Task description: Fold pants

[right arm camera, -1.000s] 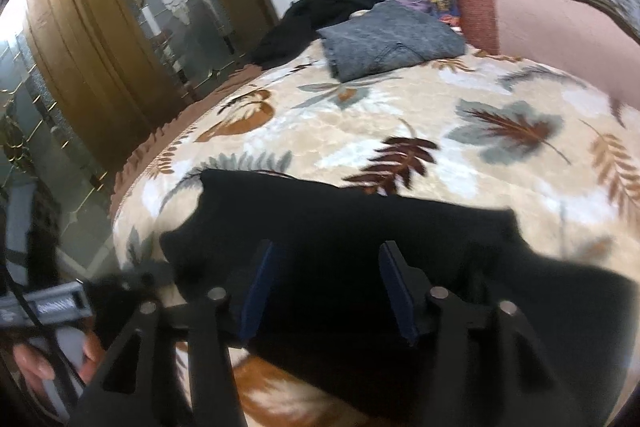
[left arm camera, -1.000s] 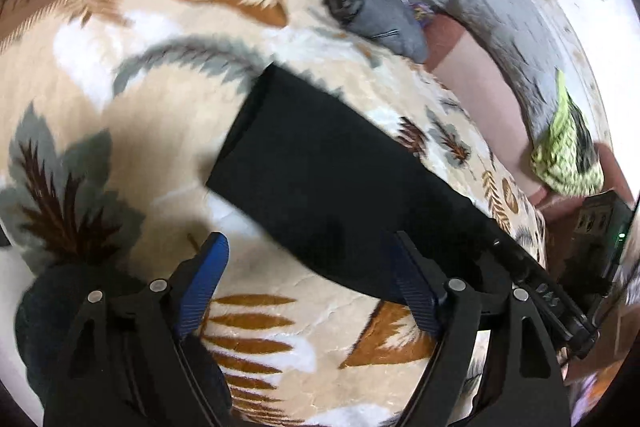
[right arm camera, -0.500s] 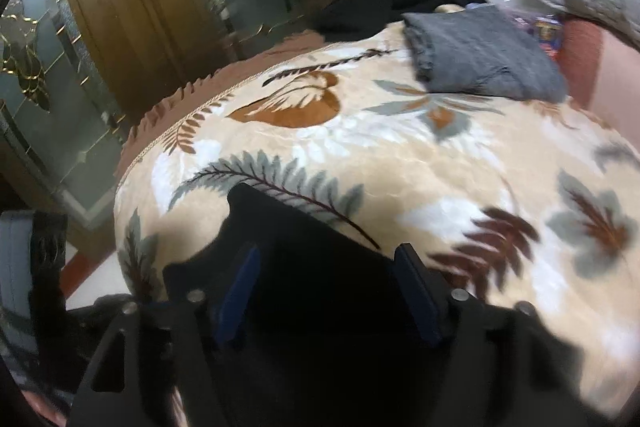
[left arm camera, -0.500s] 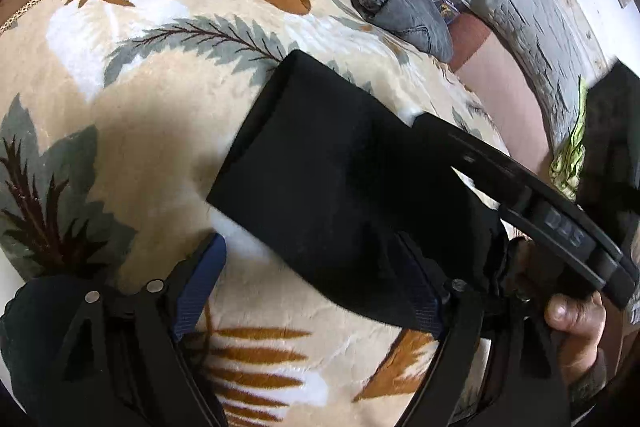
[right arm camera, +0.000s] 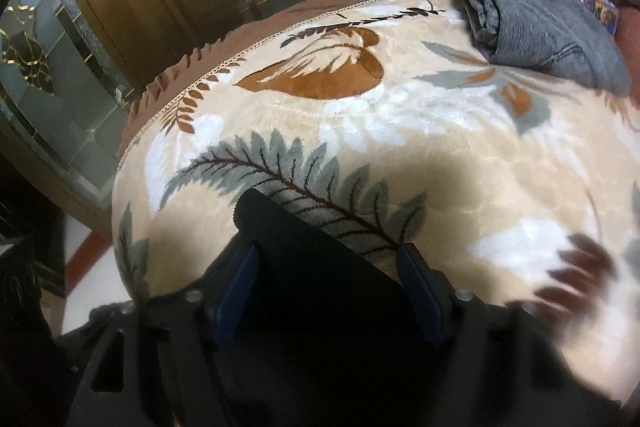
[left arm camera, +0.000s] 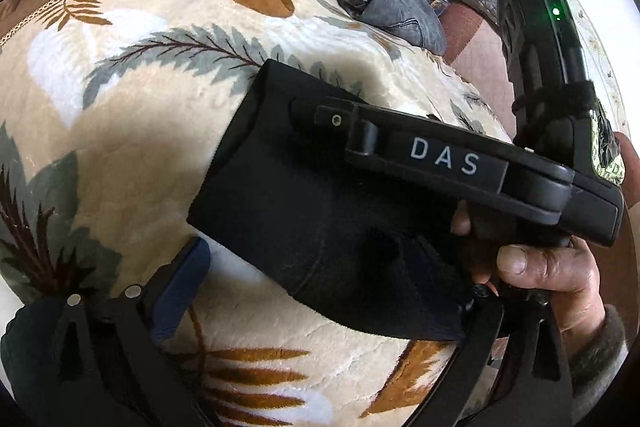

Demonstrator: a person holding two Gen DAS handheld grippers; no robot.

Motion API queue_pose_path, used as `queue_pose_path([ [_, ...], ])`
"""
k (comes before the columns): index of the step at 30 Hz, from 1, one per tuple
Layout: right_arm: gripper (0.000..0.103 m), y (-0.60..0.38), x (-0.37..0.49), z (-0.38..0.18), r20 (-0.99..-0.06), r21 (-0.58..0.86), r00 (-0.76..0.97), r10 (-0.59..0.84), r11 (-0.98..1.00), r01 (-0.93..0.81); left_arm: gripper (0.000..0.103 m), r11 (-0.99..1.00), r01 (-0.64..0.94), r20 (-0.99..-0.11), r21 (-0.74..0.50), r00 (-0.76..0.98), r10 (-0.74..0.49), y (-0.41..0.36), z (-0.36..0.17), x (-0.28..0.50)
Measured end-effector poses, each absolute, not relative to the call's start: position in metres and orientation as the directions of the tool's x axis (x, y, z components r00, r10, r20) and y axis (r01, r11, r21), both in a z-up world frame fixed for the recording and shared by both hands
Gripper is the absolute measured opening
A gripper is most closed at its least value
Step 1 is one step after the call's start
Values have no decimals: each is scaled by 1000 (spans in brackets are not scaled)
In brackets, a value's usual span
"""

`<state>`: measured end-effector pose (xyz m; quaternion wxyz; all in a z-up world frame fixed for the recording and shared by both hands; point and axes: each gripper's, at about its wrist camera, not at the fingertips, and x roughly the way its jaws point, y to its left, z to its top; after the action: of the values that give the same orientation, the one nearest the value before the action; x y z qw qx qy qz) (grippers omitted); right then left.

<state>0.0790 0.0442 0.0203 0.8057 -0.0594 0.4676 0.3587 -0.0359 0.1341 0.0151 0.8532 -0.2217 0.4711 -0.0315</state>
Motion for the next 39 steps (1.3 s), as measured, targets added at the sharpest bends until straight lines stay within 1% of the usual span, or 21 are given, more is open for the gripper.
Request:
queue_pose_path([
  [1,54,43,79,20,-794,247,303,528,734,-633,99,901,-155,-790,-405,556,-259,134,15,-36],
  [3,41,45,76,22,-785,258,298,543,724,-640,99,905,-150,-786,-399,565,-253,132,15,-35],
  [4,31,45,73,25,-780,251,306,546,721,-646,97,905,-143,-779,-399,574,-253,132,16,-36],
  [5,26,45,71,27,-774,254,308,553,716,-650,85,907,-134,-771,-399,584,-253,131,17,-36],
  [6,22,44,68,31,-766,253,317,560,716,-651,75,914,-124,-769,-386,591,-244,130,19,-37],
  [7,20,42,66,34,-760,248,329,560,719,-649,53,921,-113,-770,-372,592,-239,129,21,-37],
  [8,19,40,64,37,-757,250,333,562,720,-647,43,923,-97,-771,-372,586,-249,128,21,-36],
  [10,17,37,62,41,-752,251,341,565,723,-644,41,921,-94,-768,-378,588,-255,128,21,-36],
  [12,16,36,59,46,-749,240,354,560,727,-643,38,920,-92,-765,-380,591,-257,128,22,-36],
  [14,15,36,57,48,-747,232,365,555,733,-640,31,919,-83,-760,-386,594,-265,128,23,-37],
  [20,15,25,50,62,-719,243,395,572,739,-629,26,917,-57,-732,-394,623,-276,129,33,-44],
  [39,14,15,42,72,-690,274,413,594,742,-611,24,916,-46,-721,-398,634,-281,129,37,-48],
])
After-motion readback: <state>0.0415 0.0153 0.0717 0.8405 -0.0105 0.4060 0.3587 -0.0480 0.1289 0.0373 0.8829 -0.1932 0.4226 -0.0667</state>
